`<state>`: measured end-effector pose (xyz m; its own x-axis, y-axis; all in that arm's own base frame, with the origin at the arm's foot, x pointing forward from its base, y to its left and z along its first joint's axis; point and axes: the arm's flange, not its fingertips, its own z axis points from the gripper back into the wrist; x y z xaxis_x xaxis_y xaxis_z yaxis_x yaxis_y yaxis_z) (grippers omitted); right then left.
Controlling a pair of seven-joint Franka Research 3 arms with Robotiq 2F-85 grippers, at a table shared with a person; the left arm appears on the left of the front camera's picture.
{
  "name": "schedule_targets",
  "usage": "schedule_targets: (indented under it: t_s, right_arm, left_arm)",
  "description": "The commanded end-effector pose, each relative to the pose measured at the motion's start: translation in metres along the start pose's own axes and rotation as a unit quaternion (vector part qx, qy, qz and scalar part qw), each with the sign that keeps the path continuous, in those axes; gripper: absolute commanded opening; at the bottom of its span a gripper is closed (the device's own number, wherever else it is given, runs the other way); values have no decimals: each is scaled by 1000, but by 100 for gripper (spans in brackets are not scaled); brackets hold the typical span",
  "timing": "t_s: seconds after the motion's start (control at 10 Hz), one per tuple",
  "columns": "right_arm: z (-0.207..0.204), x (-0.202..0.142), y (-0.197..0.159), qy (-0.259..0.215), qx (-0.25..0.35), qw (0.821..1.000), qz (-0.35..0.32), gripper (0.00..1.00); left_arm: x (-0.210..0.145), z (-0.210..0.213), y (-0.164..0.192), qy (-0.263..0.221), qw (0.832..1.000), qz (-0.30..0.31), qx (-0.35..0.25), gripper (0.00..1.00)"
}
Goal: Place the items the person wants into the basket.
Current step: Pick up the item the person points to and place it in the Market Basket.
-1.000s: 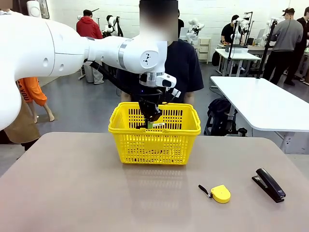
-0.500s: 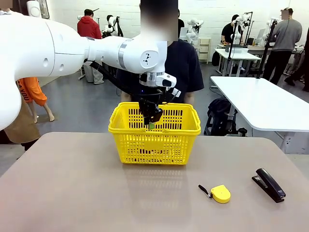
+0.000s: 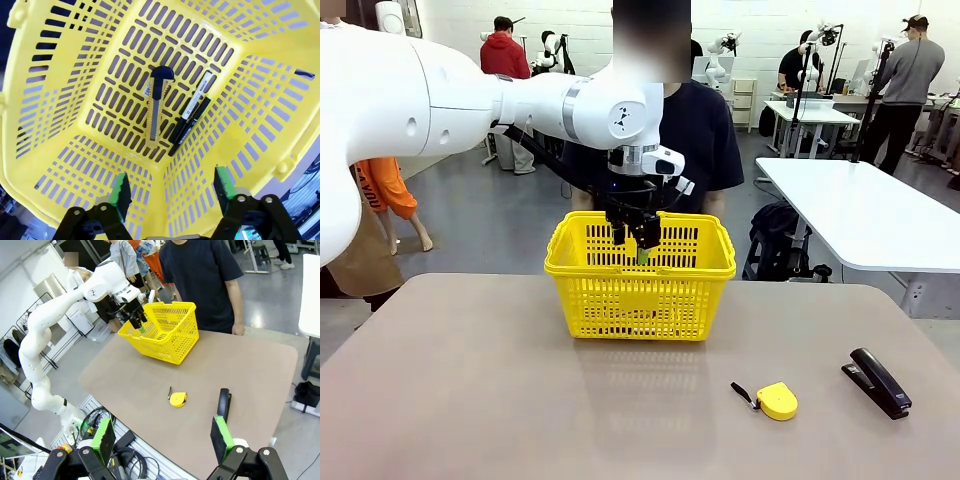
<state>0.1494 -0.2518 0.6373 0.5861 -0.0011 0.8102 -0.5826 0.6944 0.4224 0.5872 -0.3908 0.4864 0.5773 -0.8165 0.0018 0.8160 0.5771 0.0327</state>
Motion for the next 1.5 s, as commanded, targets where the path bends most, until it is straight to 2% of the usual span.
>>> schedule_targets:
  t_s: [0.0, 0.1, 0.3, 0.5, 0.7, 0.9, 1.0, 1.2, 1.4]
  right_arm:
    - [-1, 2, 0, -11, 10, 1000, 7, 100]
    - [-1, 2, 0, -11, 10, 1000, 7, 100]
    - [-1, 2, 0, -11, 10, 1000, 7, 100]
    - [-1, 2, 0, -11, 10, 1000, 7, 100]
    - [-1, 2, 0, -11, 10, 1000, 7, 100]
    - [-1, 2, 0, -11, 10, 1000, 7, 100]
    - [-1, 2, 0, -11, 10, 1000, 7, 100]
    - [-1, 2, 0, -11, 10, 1000, 7, 100]
    - [-1, 2, 0, -11, 10, 1000, 7, 100]
  left_arm:
    - [-7, 7, -1, -22, 1000, 16, -8, 100]
    - [-11, 11, -4, -29, 999, 23, -9, 100]
    - [-41, 48, -19, -89, 995, 37, 12, 100]
    - [-105, 106, -43, -151, 986, 49, 56, 100]
    - [-189, 145, -48, -163, 983, 68, 57, 100]
    - [-286, 160, -59, -177, 980, 80, 52, 100]
    - [-323, 165, -64, -180, 979, 77, 50, 100]
    - [-374, 159, -77, -178, 980, 73, 39, 100]
    - [-395, 153, -70, -178, 980, 87, 30, 100]
